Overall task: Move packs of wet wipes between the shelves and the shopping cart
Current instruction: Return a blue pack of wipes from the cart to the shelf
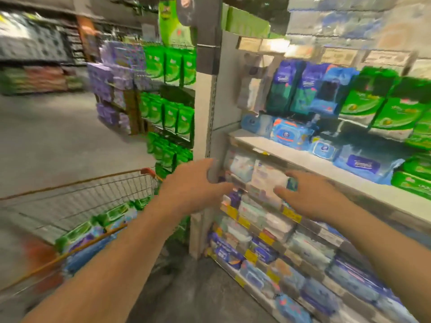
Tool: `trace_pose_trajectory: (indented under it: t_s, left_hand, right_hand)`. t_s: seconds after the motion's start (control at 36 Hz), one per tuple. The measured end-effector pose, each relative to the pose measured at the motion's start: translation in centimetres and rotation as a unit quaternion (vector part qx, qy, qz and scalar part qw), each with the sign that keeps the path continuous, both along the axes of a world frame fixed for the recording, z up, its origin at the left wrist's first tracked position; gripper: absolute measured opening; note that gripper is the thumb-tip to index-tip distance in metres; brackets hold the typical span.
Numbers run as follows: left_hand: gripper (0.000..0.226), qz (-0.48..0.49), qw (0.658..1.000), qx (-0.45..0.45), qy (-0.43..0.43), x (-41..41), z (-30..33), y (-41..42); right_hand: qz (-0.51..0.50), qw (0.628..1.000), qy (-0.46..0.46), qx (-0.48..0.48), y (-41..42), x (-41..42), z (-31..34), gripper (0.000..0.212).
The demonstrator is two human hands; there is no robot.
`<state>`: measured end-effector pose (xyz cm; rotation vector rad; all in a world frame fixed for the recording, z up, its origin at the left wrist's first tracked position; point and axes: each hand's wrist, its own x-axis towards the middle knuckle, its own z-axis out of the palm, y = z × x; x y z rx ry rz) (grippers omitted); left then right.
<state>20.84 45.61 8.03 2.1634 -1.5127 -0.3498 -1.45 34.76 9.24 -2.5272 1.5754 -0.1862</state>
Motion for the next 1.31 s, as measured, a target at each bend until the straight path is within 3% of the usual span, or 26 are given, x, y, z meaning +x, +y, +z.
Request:
trace_pose_trajectory:
  t_s: [0.11,0.22,0.47,0.72,0.86,1.08,1.31]
  left_hand:
    - [0.099,0.058,0.998,0.007,0.029,7.1,-1.8,1.2]
    - [0.097,0.101,0.994,0.006,0.035,12.7,-3.4,1.9]
    - [0.088,0.189,0.979,0.048,0.064,22.2,-7.0,0.8]
    - [0.091,0.304,0.945,0.078,0.096,30.4,-11.2,-1.2]
    - [0.088,0.364,0.921,0.082,0.115,34.3,-13.1,-0.8]
    - [0.085,0.437,0.882,0.1,0.143,40.2,-16.0,1.7]
    - [0.085,0.456,0.866,0.111,0.17,48.1,-19.8,4.1]
  right_hand:
    - [0.048,0.999,0.0,-0.004,-0.6,7.6,-1.0,0.066]
    - [0.079,0.997,0.001,0.016,-1.2,14.4,-1.7,0.059]
    - [0.178,0.982,0.042,0.047,-6.0,26.9,-5.2,0.07]
    - [0.269,0.957,0.053,0.091,-12.4,38.2,-10.2,0.071]
    - [0.328,0.938,0.077,0.084,-14.5,44.1,-12.0,0.061]
    - [0.4,0.904,0.097,0.116,-14.0,53.9,-14.5,0.068]
    - [0.443,0.878,0.126,0.128,-12.0,63.2,-17.0,0.069]
